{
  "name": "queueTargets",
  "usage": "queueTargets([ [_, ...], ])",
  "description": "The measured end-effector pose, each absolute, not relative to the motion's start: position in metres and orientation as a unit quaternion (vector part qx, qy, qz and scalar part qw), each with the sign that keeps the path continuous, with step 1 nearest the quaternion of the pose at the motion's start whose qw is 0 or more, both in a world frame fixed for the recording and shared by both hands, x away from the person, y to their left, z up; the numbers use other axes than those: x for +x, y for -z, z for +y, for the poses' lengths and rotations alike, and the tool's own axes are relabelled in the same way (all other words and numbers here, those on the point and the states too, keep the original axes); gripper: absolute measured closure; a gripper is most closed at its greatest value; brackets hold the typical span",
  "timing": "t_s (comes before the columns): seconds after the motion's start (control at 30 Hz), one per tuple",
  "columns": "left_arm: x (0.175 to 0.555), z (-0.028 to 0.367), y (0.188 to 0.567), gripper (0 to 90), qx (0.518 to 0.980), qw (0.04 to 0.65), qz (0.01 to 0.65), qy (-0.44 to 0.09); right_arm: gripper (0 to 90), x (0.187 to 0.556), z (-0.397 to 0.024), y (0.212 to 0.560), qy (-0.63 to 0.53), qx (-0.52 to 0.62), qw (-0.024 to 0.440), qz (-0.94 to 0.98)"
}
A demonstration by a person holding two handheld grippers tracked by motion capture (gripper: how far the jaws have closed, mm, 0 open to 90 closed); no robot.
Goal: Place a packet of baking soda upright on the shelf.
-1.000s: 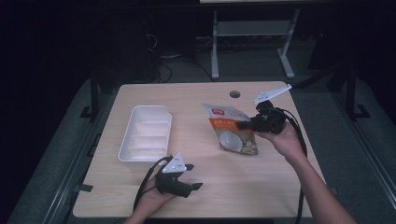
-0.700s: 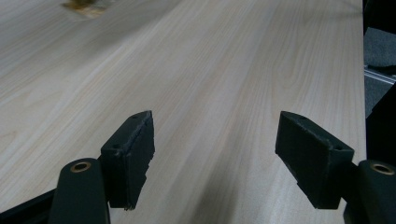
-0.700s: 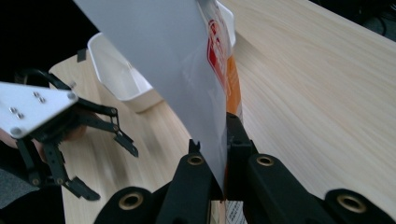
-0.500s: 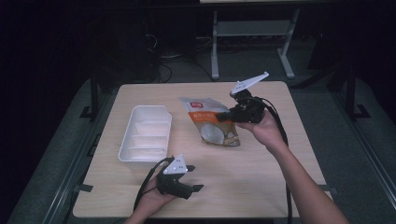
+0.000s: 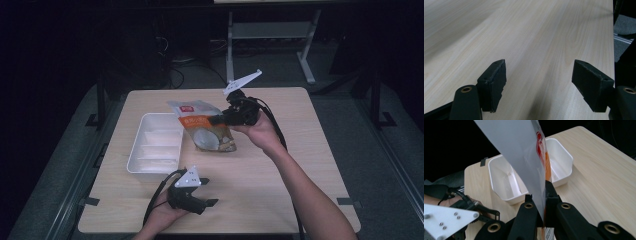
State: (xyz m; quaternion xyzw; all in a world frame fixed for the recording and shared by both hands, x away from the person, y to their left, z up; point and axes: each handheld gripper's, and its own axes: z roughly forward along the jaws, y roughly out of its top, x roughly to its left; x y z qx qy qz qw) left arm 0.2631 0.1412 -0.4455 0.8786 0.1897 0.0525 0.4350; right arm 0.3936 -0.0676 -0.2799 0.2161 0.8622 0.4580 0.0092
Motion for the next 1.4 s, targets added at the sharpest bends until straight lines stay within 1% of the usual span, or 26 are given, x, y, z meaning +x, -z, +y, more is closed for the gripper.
queueTargets([
  [0.3, 0.264, 0.14, 0.437, 25.5, 0.88, 0.431, 0.192, -0.056, 89.6, 0.403, -0.043, 0.269, -0.474, 0.194, 0.008, 0.859],
  [0.7, 0.255, 0.149, 0.44, 25.0, 0.886, 0.421, 0.186, -0.05, 89.6, 0.409, -0.001, 0.269, -0.483, 0.174, -0.005, 0.858],
  [1.03, 0.254, 0.157, 0.446, 24.7, 0.884, 0.424, 0.19, -0.046, 89.5, 0.418, 0.039, 0.278, -0.486, 0.161, -0.02, 0.859],
  [1.4, 0.257, 0.161, 0.45, 24.8, 0.886, 0.42, 0.19, -0.048, 89.5, 0.424, 0.064, 0.29, -0.488, 0.158, -0.023, 0.858],
])
